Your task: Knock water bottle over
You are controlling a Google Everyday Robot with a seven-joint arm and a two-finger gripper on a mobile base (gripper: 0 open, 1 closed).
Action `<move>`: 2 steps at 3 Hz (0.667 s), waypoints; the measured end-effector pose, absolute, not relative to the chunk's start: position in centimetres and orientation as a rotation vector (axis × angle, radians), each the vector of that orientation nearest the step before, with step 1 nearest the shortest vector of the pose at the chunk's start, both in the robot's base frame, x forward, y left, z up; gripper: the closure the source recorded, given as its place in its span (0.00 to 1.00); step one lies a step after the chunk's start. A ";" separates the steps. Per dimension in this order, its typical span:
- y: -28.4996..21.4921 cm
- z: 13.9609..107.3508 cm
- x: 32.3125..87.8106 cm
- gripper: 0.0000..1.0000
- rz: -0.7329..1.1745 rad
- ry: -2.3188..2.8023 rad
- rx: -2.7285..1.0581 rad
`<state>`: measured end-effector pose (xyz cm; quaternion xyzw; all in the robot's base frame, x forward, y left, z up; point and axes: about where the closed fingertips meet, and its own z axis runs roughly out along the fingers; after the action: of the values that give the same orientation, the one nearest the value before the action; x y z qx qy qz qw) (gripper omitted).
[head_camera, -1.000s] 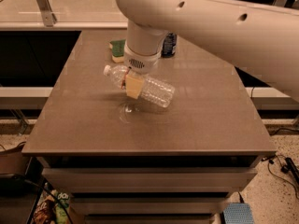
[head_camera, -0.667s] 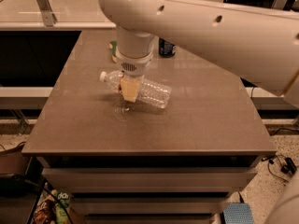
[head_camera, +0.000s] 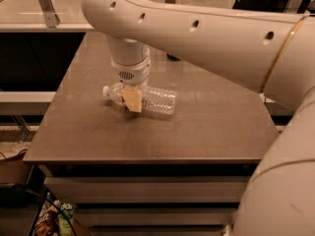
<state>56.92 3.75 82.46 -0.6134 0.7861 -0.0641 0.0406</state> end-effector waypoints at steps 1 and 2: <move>3.7 82.5 56.9 0.82 -0.195 2.406 -1.875; 3.6 82.6 56.9 0.59 -0.196 2.405 -1.873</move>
Offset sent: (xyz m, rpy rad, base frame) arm -0.0003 -0.0005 0.0005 0.0016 -0.0019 -0.0006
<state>56.88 3.65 82.56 -0.6127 0.7865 -0.0642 0.0435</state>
